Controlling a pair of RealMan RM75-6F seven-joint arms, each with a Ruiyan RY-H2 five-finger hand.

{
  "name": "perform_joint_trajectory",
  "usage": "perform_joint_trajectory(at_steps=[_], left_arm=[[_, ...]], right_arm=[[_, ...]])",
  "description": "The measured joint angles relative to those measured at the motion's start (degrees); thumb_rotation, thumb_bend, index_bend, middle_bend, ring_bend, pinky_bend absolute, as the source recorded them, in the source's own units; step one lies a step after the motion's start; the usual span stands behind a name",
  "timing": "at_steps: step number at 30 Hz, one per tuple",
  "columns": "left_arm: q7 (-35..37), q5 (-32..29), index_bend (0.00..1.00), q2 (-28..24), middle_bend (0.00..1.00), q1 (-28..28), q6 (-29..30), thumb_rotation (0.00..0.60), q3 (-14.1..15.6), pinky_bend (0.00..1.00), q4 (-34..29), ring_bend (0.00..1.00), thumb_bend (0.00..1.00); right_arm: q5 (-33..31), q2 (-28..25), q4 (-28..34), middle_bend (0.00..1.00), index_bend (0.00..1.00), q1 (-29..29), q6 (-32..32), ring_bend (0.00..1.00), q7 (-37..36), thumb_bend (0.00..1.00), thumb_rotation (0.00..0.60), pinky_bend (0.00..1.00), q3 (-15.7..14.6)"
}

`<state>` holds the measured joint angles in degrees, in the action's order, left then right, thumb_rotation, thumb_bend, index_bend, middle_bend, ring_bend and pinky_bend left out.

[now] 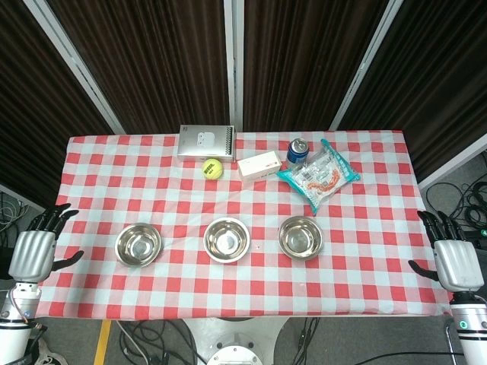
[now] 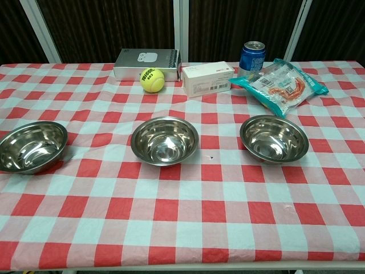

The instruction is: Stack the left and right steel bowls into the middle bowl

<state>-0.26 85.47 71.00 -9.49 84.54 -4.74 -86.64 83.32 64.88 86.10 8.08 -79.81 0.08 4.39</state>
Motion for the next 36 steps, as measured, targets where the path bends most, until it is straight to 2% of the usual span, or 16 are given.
perform_joint_trajectory(at_steps=[19, 23, 26, 28, 31, 36], left_arm=[[-0.45, -0.26, 0.26, -0.04, 0.25, 0.03, 0.74, 0.6, -0.41, 0.25, -0.53, 0.16, 0.14], [-0.16, 0.28, 0.26, 0.16, 0.25, 0.52, 1.25, 0.6, 0.18, 0.25, -0.56, 0.16, 0.13], [-0.28, 1.19, 0.26, -0.1, 0.25, 0.75, 2.22, 0.6, 0.35, 0.25, -0.83, 0.16, 0.13], [0.02, 1.54, 0.26, -0.34, 0.25, 0.93, 2.84, 0.6, 0.35, 0.25, -1.1, 0.16, 0.14], [0.74, 1.44, 0.26, -0.71, 0.25, 1.35, 3.31, 0.6, 0.29, 0.25, -1.05, 0.16, 0.14], [1.97, 0.32, 0.26, -0.97, 0.25, 2.02, 3.09, 0.6, 0.43, 0.25, 0.31, 0.16, 0.14]], right_arm=[[3.76, 1.02, 2.89, 0.12, 0.05, 2.05, 1.35, 0.02, 4.89, 0.07, 0.6, 0.11, -1.03], [5.24, 2.34, 3.27, 0.21, 0.13, 3.72, 2.12, 0.14, 7.13, 0.09, 0.6, 0.21, -0.91], [6.04, 3.37, 3.61, 0.28, 0.22, 5.44, 3.62, 0.29, 8.59, 0.1, 0.6, 0.36, -0.65], [6.44, 4.18, 3.92, 0.33, 0.29, 6.79, 5.16, 0.45, 9.52, 0.1, 0.6, 0.5, -0.47], [6.42, 5.22, 4.14, 0.35, 0.33, 8.66, 8.26, 0.58, 10.72, 0.1, 0.6, 0.59, -0.4], [5.97, 7.16, 4.25, 0.35, 0.36, 12.25, 14.87, 0.63, 14.25, 0.11, 0.6, 0.63, -0.8]])
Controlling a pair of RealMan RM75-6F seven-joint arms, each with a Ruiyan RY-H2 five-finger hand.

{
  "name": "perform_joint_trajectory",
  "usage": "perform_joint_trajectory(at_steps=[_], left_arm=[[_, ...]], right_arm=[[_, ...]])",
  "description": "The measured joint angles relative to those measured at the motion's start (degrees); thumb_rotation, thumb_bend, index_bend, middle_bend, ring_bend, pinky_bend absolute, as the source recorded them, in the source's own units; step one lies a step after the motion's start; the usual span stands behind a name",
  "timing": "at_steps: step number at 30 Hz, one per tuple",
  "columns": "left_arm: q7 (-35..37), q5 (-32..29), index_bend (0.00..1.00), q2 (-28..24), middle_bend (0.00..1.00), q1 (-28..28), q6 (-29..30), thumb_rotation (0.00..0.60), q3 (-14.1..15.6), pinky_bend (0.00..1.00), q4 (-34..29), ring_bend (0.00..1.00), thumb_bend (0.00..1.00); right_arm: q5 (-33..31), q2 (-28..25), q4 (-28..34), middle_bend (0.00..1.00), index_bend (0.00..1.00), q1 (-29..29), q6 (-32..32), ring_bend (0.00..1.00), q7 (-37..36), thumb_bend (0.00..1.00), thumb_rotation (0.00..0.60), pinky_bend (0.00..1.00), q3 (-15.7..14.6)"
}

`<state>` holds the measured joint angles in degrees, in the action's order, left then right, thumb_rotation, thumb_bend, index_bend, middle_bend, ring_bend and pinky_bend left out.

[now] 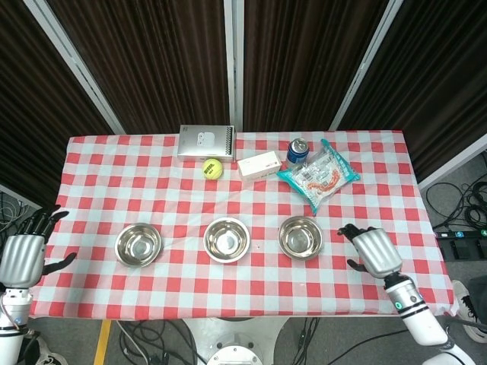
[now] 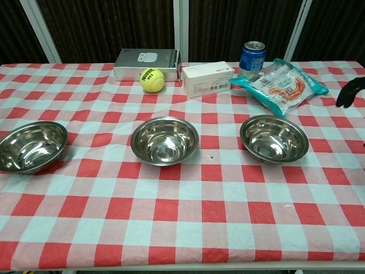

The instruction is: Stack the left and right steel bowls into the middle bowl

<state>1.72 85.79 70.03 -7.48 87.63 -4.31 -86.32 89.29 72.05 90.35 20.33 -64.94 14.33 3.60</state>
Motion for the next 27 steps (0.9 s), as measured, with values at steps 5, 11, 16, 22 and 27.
perform_joint_trajectory(at_steps=[5, 11, 16, 22, 27], left_arm=[[1.15, -0.76, 0.26, 0.05, 0.25, 0.61, -0.11, 0.6, 0.1, 0.25, 1.73, 0.16, 0.14], [2.3, -1.39, 0.26, 0.42, 0.25, 1.02, -0.37, 0.6, 0.13, 0.25, 3.34, 0.16, 0.14], [2.86, -1.86, 0.26, 0.83, 0.25, 1.1, -0.69, 0.6, -0.05, 0.25, 4.57, 0.16, 0.14], [3.01, -2.62, 0.26, 1.68, 0.25, 1.24, -1.01, 0.6, -0.31, 0.25, 6.66, 0.16, 0.15], [3.54, -3.35, 0.26, 2.07, 0.25, 1.44, -1.24, 0.6, -0.63, 0.25, 7.74, 0.16, 0.15]], right_arm=[[-0.44, 2.7, -0.69, 0.35, 0.36, 3.53, 5.02, 0.63, 3.73, 0.14, 0.6, 0.64, -0.8], [-1.01, 4.59, -2.3, 0.35, 0.37, 6.67, 9.21, 0.63, 4.94, 0.19, 0.6, 0.64, -1.35], [-1.05, 6.23, -4.0, 0.35, 0.36, 8.4, 10.46, 0.63, 5.25, 0.2, 0.6, 0.64, -1.49], [-1.46, 8.31, -6.72, 0.36, 0.37, 9.92, 11.66, 0.63, 4.87, 0.21, 0.6, 0.64, -1.47], [-2.03, 9.66, -8.65, 0.37, 0.38, 11.33, 12.81, 0.63, 4.52, 0.21, 0.6, 0.64, -1.47]])
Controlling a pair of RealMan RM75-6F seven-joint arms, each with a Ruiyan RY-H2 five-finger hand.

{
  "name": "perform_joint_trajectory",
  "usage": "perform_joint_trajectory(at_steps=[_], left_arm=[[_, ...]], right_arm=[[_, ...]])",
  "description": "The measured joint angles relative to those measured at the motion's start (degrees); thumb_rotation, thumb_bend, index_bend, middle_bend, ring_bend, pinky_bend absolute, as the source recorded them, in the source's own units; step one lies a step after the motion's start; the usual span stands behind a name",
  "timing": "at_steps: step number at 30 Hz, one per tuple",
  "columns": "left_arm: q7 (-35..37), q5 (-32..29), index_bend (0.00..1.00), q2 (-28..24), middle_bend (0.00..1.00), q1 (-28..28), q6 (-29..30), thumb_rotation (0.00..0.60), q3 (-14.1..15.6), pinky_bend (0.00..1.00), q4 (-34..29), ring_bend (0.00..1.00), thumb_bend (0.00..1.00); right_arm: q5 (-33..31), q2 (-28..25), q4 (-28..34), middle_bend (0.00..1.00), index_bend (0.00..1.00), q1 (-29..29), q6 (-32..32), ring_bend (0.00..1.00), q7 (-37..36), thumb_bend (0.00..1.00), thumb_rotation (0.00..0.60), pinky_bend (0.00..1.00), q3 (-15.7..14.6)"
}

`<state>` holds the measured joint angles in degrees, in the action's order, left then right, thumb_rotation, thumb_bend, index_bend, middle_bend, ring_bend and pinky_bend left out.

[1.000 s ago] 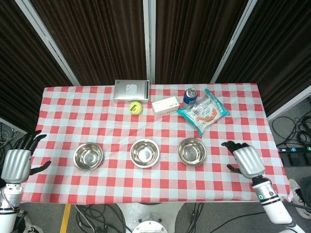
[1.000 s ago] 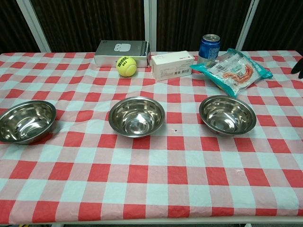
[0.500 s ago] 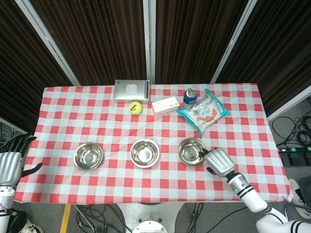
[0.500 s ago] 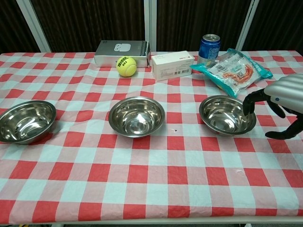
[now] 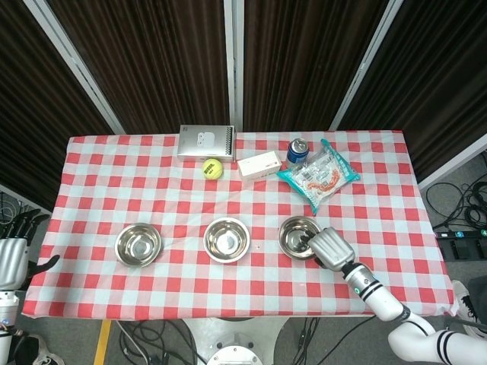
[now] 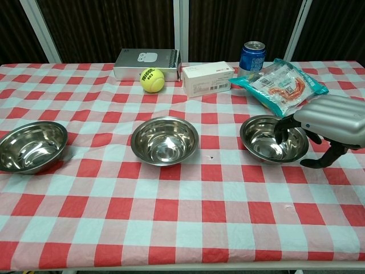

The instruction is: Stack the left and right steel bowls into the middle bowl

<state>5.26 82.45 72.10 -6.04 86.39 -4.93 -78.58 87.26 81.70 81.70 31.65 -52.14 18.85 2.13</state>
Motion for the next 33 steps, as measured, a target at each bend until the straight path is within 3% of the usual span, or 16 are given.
perform_joint_trajectory(at_steps=[8, 22, 33], left_arm=[[2.26, -0.18, 0.26, 0.0, 0.25, 0.13, -0.88, 0.6, 0.13, 0.25, 0.71, 0.16, 0.15], [4.16, 1.07, 0.26, -0.53, 0.25, 0.04, -0.77, 0.6, 0.29, 0.25, 0.62, 0.16, 0.15], [6.09, 1.46, 0.26, -0.79, 0.25, 0.2, -0.22, 0.6, 0.09, 0.25, 1.03, 0.16, 0.16]], right_arm=[[-0.82, 1.18, -2.59, 0.37, 0.4, 1.32, 1.46, 0.63, -0.96, 0.23, 0.6, 0.64, -0.49], [-0.72, 5.48, -8.68, 0.45, 0.52, 3.37, 2.06, 0.63, -1.74, 0.24, 0.6, 0.64, -1.1], [-0.46, 7.45, -11.4, 0.52, 0.61, 3.84, 0.18, 0.65, -2.32, 0.32, 0.6, 0.64, -1.19]])
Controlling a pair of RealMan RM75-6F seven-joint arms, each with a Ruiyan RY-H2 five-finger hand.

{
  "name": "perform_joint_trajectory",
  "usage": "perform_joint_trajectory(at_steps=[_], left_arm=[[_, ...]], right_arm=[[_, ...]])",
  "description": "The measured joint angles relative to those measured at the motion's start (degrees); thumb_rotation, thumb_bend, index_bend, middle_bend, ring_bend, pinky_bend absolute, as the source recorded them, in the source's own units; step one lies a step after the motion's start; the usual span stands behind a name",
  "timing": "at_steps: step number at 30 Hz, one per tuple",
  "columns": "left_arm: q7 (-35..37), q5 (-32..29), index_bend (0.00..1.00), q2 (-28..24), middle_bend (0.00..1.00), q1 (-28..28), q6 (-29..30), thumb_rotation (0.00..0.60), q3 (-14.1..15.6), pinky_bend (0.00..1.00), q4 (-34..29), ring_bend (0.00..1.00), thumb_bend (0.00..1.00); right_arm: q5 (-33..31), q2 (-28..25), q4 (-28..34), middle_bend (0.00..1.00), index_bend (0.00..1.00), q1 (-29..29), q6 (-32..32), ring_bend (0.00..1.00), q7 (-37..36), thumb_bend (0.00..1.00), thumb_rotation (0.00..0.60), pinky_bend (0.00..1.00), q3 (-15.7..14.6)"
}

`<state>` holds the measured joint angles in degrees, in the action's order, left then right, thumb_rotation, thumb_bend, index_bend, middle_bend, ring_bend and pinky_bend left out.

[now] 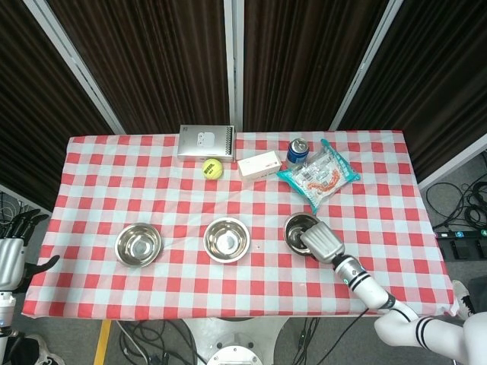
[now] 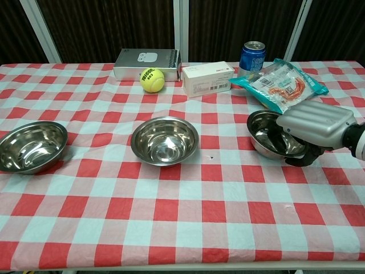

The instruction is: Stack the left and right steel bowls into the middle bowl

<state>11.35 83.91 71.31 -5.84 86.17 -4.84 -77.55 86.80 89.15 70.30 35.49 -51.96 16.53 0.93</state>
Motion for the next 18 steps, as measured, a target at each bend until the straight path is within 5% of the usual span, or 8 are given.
perform_joint_trajectory(at_steps=[18], left_arm=[[1.35, 0.99, 0.26, -0.66, 0.25, -0.04, 0.91, 0.6, -0.19, 0.25, -0.66, 0.16, 0.16]], right_arm=[[0.28, -0.86, 0.87, 0.53, 0.63, 0.71, -2.36, 0.65, 0.31, 0.34, 0.6, 0.64, 0.59]])
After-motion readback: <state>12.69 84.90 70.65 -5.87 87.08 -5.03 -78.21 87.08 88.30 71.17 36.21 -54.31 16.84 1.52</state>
